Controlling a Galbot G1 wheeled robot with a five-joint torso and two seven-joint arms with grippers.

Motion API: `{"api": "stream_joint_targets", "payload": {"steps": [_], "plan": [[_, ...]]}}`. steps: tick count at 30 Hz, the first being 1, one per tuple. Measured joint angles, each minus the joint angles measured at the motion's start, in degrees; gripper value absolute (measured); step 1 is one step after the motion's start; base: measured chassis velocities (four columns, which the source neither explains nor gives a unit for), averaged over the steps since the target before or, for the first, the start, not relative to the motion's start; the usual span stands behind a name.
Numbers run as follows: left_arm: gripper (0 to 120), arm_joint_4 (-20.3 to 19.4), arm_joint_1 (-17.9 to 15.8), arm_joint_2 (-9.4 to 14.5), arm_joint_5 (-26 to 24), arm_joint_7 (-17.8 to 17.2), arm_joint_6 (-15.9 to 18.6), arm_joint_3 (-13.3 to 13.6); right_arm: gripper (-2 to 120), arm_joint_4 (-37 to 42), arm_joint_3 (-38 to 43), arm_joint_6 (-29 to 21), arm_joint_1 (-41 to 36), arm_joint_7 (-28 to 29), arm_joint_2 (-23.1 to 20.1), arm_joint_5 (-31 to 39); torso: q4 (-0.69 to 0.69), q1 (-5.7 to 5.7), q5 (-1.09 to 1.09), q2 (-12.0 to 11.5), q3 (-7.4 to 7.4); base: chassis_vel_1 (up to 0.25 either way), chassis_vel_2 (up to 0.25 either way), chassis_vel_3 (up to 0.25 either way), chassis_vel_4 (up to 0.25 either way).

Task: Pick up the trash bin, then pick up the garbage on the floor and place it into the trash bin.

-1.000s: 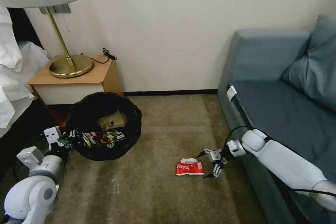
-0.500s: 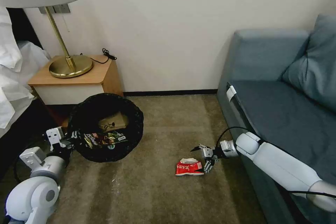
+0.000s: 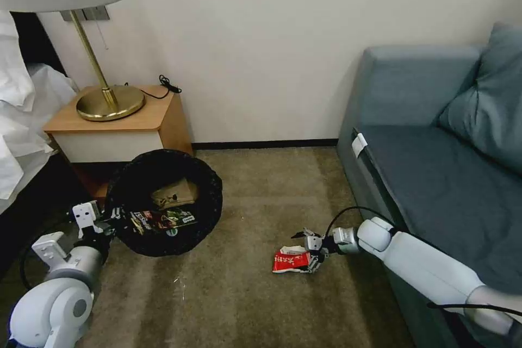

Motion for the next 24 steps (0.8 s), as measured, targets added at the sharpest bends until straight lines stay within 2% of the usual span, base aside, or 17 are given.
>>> {"api": "stream_joint_targets", "payload": {"steps": [4, 17, 24], "plan": [[1, -0.2, 0.6, -0.5, 1.0, -0.1, 0.1, 0.1, 100, -0.8, -1.1, 0.0, -0.9, 3.5, 0.4, -0.1, 0.0, 0.0, 0.0, 0.0, 0.0, 0.0, 0.0, 0.0, 0.0], [1, -0.3, 0.9, -0.4, 1.2, -0.1, 0.1, -0.1, 100, -3.2, -4.1, -0.7, -0.9, 8.9, 3.3, -1.1, 0.02, 0.0, 0.01, 0.0, 0.0, 0.0, 0.0, 0.0, 0.0], [1, 0.3, 0.6, 0.3, 0.9, -0.1, 0.1, -0.1, 100, -5.9, -4.1, -0.2, -0.9, 9.6, 4.8, -2.9, 0.02, 0.0, 0.01, 0.0, 0.0, 0.0, 0.0, 0.0, 0.0]]}}
